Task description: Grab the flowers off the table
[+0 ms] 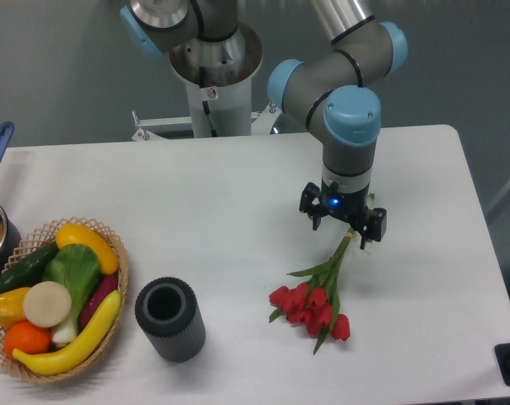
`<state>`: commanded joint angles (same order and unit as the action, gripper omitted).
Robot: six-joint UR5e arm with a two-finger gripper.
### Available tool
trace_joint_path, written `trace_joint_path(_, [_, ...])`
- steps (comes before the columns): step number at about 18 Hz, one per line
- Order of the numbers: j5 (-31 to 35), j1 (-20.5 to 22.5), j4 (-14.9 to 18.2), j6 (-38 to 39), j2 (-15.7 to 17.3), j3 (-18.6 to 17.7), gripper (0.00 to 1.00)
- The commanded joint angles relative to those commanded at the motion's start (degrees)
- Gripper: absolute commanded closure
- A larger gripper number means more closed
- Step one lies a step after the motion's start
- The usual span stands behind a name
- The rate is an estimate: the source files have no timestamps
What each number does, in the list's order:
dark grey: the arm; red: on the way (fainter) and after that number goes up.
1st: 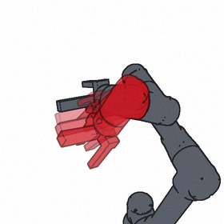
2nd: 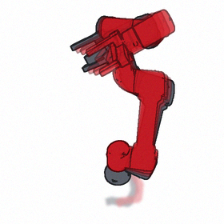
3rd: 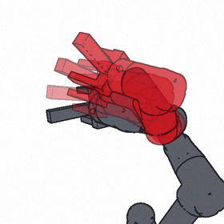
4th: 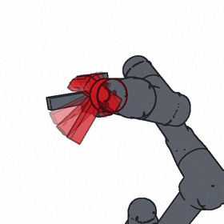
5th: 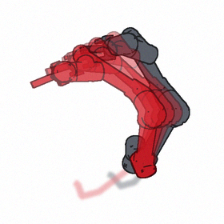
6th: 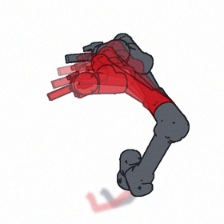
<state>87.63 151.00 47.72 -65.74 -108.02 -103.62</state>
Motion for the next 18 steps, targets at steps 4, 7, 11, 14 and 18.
trace_joint_path(4, [0.00, 0.09, -0.17, 0.18, -0.61, -0.61, 0.00])
trace_joint_path(7, [0.09, 0.09, -3.41, 0.09, -2.02, -1.75, 0.00])
trace_joint_path(11, [0.35, 0.09, -4.57, -0.17, -3.25, -2.02, 0.00])
trace_joint_path(14, [0.61, 0.00, -4.57, -0.17, -4.31, -2.02, 0.00])
trace_joint_path(18, [0.70, -0.18, -4.66, -0.18, -5.80, -2.11, 0.00])
